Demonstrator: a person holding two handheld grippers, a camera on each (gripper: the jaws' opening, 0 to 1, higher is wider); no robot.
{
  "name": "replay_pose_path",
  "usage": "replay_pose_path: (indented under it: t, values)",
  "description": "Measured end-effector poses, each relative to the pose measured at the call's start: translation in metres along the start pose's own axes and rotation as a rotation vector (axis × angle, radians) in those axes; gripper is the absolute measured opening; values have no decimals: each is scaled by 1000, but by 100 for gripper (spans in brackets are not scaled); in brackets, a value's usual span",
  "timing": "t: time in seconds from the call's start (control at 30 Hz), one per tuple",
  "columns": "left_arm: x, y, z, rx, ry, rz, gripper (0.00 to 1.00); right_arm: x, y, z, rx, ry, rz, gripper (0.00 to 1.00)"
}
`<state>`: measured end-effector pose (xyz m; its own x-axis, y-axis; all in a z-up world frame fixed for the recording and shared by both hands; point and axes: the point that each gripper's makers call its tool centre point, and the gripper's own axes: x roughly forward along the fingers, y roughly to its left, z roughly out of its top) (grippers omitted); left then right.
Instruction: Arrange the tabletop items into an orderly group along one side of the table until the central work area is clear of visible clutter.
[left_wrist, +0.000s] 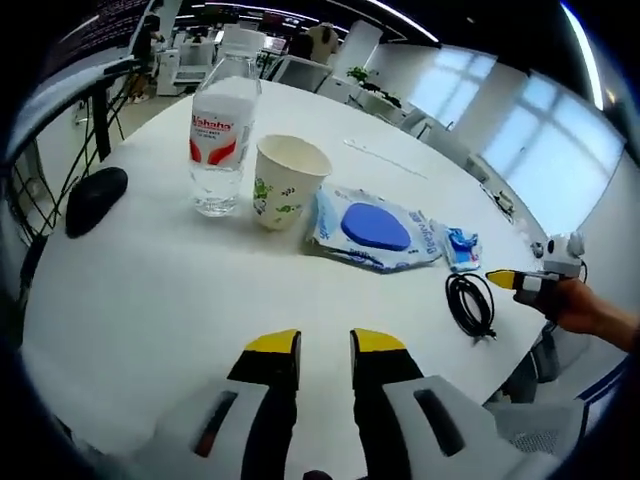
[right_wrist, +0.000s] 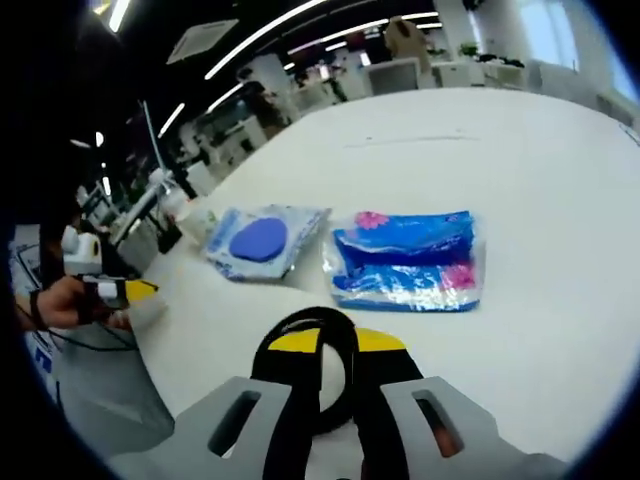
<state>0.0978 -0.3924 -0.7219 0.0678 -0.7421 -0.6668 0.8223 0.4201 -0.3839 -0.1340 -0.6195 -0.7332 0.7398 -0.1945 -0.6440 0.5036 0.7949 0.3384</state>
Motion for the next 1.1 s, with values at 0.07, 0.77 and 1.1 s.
replay_pose_path:
  t: [0.07,0.77,1.1]
  values:
    - [-3,0,-1,31,4,-1,19,-4,-7,-2,9,1,-16,9]
    - [-48,-17,7,171,-27,-30,36,-24,-49,11,71,-42,-179,11]
    - [-60,-19,-6,214,-1,-31,41,-9,-76,24,131,-42,-223,14]
